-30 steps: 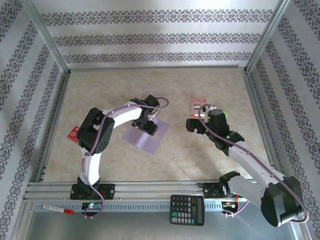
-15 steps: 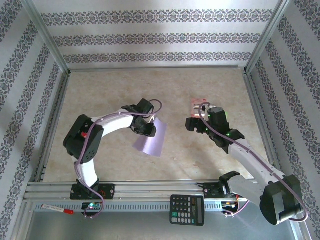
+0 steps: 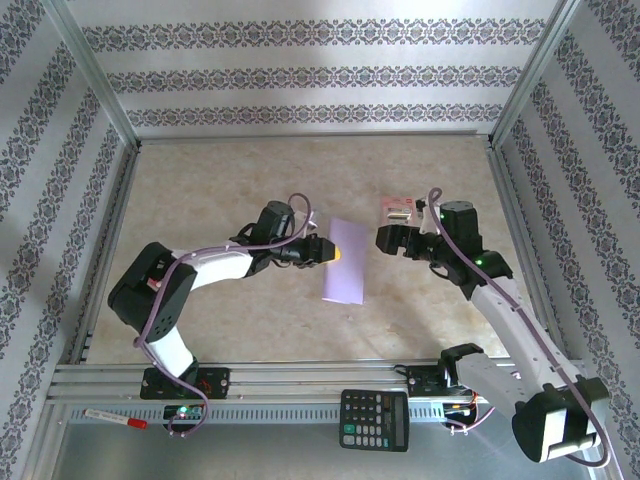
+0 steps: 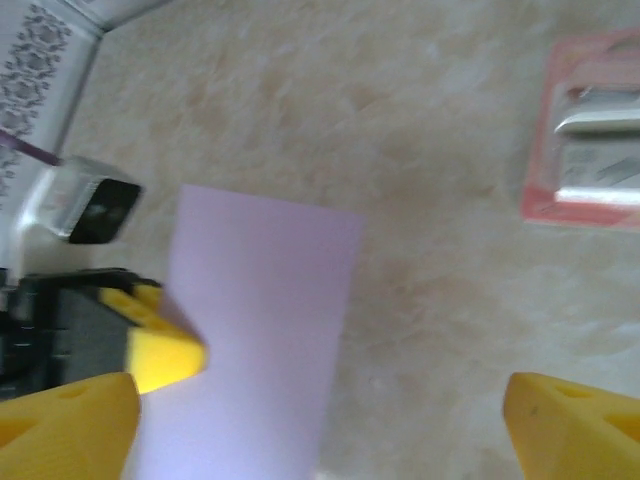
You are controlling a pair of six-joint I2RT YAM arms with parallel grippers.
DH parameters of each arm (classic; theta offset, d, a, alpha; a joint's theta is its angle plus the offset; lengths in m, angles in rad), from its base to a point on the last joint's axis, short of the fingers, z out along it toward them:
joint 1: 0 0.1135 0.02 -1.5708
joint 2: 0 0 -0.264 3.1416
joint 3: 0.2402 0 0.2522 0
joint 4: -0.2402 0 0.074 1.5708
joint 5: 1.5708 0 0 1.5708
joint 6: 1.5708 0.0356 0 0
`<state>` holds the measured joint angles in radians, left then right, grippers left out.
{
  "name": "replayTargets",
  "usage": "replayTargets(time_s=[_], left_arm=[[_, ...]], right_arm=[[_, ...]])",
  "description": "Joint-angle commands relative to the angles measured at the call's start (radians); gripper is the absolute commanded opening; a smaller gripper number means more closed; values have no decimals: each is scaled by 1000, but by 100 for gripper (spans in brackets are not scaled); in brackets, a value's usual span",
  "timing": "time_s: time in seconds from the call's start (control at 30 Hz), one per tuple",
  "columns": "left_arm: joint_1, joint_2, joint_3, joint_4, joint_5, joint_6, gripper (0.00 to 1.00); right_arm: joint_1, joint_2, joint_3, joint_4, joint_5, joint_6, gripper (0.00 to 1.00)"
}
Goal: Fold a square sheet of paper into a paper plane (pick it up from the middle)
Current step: First fold the square sheet of paper in half at the center of the table, then first fold in half a square sheet of paper at the center of the table.
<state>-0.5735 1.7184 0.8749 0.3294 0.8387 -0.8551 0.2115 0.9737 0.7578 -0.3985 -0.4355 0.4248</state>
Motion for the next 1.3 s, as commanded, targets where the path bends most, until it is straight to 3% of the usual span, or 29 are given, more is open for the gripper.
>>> replayTargets(time_s=[0.0,0.3,0.57,0.73,0.9,1.27], left_arm=[[9,54,-18,88,37,-36,23],[17,198,-67,226,63,-96,22],[20,235,-96,248,43,-93,28],[24,230,-106,223,32,-73,32],[25,190,-94,90,-11,11,40],[24,81,-72,-226,-154,165,67]], right_arm=[[16,48,-60,49,-117,83,86],[158,232,-171,274,-60,203,54],[232,434,-218,455,-25,271,36],[262,528,-211,520,-17,294,28],[274,578,-225,575,-1,321,25],[310,626,-249,680,15,386,22]])
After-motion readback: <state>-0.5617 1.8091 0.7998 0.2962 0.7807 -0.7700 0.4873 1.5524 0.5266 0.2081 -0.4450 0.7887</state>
